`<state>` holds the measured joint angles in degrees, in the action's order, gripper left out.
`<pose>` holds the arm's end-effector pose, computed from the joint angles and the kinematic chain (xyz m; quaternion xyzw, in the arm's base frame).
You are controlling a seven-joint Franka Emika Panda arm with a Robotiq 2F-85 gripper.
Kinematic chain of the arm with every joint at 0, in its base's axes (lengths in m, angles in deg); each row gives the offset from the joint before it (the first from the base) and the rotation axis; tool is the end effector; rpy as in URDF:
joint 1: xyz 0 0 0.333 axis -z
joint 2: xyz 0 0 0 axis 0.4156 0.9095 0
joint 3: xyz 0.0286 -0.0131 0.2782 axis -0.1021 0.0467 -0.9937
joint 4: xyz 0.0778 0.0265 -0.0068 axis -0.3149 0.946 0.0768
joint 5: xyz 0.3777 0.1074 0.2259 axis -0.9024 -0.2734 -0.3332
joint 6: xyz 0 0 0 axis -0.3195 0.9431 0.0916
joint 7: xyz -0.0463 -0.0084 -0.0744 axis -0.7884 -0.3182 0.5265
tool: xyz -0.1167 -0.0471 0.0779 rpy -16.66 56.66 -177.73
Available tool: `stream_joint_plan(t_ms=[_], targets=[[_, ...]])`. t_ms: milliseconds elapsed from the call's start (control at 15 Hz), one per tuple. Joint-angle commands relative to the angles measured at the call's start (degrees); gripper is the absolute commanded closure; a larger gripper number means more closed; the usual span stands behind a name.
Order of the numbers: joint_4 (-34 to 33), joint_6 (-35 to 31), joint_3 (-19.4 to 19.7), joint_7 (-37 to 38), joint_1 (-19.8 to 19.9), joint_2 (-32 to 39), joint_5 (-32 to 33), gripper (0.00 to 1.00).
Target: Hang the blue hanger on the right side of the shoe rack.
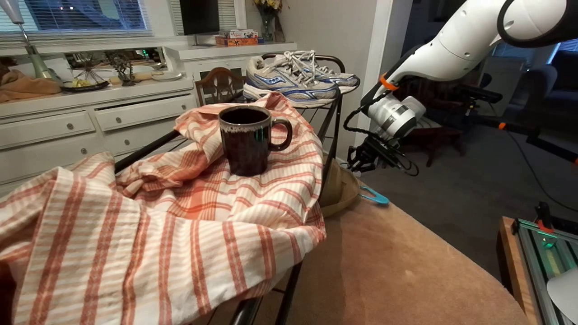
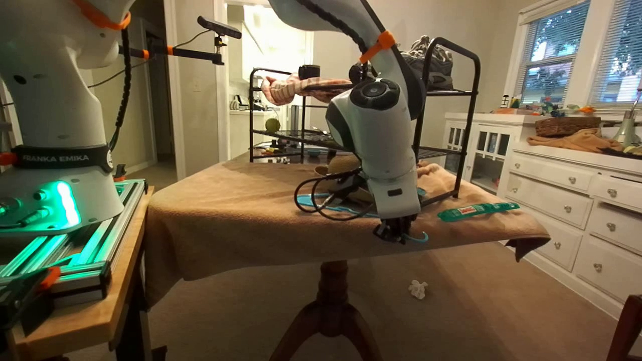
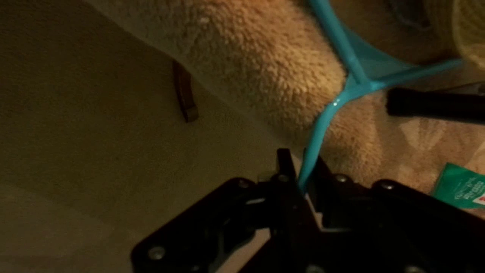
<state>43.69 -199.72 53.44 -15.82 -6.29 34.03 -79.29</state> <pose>0.5479 -0.3079 0.0058 -0.7540 0.5898 -0.1355 0.2553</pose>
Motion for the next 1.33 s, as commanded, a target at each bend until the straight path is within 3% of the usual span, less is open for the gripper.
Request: stream_joint_plan(t_ms=[0, 800, 1267], targets=[[-1.6, 0.3, -0.4, 0.0, 0.6, 1.3, -0.9, 0.97], [4.4, 0.0, 2.6, -0.9, 0.4, -3.2, 11.0, 0.98], [5.0, 0.7, 3.6, -2.9, 4.3, -5.7, 18.3, 0.98]])
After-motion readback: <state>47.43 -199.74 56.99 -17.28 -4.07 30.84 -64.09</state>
